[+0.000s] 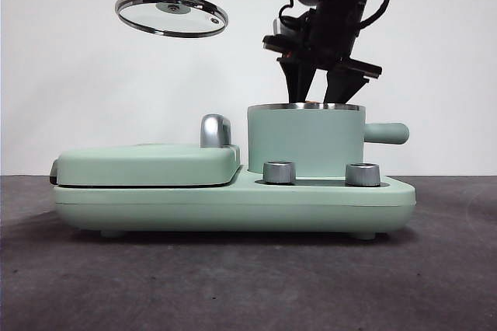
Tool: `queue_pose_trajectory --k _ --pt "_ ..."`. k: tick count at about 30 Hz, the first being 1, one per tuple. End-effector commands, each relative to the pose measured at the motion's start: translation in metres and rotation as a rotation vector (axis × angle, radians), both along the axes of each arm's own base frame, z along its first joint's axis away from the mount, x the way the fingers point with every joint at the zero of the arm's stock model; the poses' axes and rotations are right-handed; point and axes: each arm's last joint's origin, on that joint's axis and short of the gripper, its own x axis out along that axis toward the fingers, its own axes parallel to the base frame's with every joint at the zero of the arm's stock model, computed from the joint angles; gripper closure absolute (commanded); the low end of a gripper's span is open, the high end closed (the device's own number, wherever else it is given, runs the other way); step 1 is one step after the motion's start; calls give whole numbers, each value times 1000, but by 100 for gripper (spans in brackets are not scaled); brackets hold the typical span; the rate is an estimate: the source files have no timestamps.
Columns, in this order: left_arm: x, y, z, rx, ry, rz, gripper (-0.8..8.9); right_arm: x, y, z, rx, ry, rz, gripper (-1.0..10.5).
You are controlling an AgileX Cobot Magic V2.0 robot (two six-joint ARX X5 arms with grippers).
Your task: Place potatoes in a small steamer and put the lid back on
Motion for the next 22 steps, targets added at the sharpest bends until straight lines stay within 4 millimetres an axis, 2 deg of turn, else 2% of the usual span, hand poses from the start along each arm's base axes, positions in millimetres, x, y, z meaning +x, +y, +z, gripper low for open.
queue_pose_trajectory --k 1,7,9,12,15,18,22 --pt "-6 0 17 -32 -67 -7 797 3 5 1 6 -22 22 792" --pt "-7 0 17 -31 -66 -9 797 2 5 1 2 -13 22 540" --pt "-7 -2 17 -32 -67 -13 797 3 5 1 6 -24 25 499" --pt "-8 -3 17 -31 -65 -16 797 4 5 6 18 -40 14 500" --pt "-9 -6 17 -31 -63 -26 797 -1 1 24 36 -64 -8 500" --pt "-10 -10 17 -31 -63 -34 797 -13 -4 55 59 -115 -7 502" --pt "-13 -16 16 -31 -61 -53 797 -45 -17 96 61 -142 -6 519"
